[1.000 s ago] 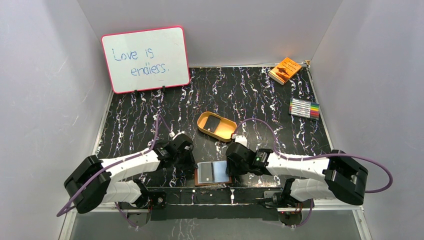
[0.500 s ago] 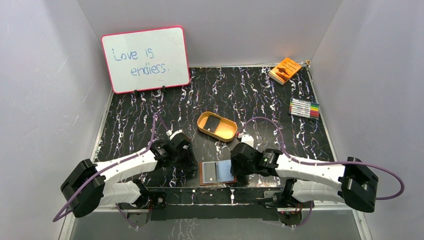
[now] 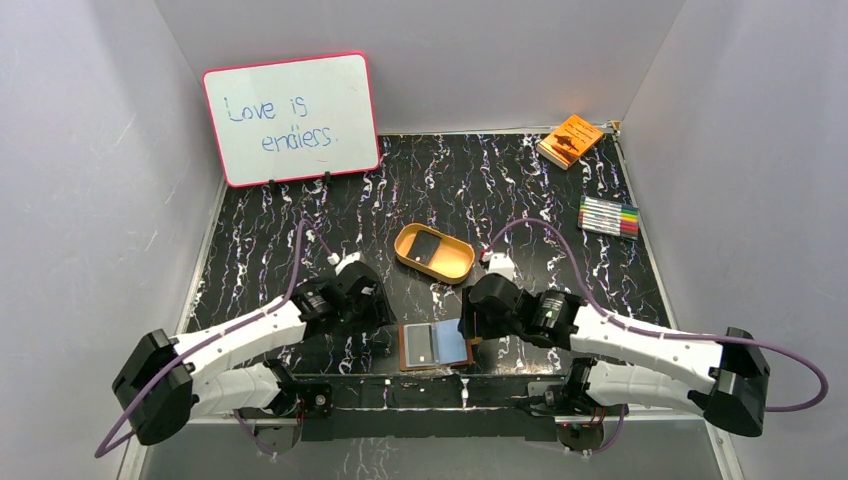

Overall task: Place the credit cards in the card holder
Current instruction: Open the card holder at the center of the board, then pick up the credit card from the storage box.

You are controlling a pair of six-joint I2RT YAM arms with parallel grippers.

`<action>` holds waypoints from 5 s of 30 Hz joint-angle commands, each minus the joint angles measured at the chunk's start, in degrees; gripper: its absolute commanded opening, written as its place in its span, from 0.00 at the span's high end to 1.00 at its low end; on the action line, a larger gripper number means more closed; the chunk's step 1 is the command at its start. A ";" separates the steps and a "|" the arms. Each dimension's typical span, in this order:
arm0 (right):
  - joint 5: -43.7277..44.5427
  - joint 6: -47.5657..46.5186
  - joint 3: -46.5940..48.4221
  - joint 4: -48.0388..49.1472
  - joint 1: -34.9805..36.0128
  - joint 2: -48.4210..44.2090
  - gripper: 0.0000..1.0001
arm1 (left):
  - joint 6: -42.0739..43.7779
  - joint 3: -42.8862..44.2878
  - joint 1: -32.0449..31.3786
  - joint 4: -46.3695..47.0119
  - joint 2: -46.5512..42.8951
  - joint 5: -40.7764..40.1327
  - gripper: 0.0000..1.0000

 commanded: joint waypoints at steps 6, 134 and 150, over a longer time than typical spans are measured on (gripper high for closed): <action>1.21 -6.74 15.68 6.47 -6.14 1.17 0.32 | -0.05 4.14 -0.14 -11.26 -13.67 -14.73 0.39; -26.55 17.80 24.90 17.54 -30.04 26.06 1.00 | -0.30 1.34 -0.14 -0.92 -15.27 -6.00 0.37; -68.53 19.50 19.02 21.69 -40.25 7.41 1.00 | 0.48 5.49 -0.14 -9.10 -23.77 -11.54 0.37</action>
